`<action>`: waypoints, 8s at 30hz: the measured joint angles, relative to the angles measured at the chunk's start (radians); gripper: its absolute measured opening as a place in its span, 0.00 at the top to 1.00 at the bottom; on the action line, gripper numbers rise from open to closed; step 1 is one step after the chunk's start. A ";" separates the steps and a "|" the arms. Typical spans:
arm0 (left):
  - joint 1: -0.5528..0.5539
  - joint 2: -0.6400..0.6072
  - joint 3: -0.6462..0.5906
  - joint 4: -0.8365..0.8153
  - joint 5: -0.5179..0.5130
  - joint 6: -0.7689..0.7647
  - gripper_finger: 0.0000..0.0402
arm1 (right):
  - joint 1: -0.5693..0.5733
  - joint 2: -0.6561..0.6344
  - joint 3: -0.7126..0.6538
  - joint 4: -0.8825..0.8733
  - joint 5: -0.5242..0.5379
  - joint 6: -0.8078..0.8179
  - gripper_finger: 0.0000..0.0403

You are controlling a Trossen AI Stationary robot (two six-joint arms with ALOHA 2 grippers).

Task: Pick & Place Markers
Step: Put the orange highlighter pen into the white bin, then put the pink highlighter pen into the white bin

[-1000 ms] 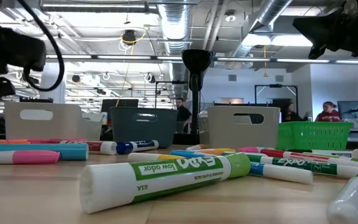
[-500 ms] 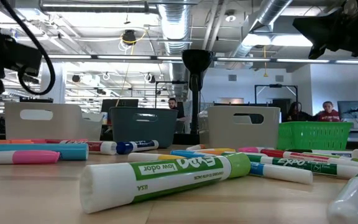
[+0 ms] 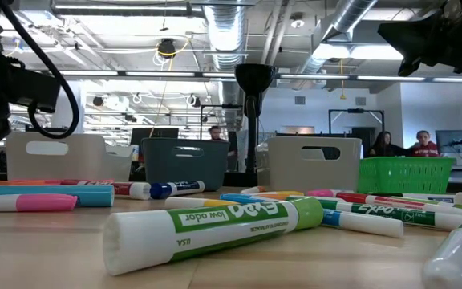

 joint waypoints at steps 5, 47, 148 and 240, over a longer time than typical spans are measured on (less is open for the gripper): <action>0.002 -0.145 -0.006 0.028 -0.103 0.002 0.84 | 0.000 0.000 0.000 0.000 0.000 0.000 1.00; 0.839 -0.301 -0.138 0.001 -0.180 0.284 0.78 | 0.000 0.000 0.000 0.007 0.000 -0.001 1.00; 0.097 0.135 0.130 -0.221 -0.149 0.153 0.73 | 0.262 1.208 0.504 0.216 0.156 -0.158 0.72; 0.396 -0.151 0.090 -0.018 -0.139 0.834 0.86 | 0.262 1.208 0.503 0.216 0.154 -0.184 0.72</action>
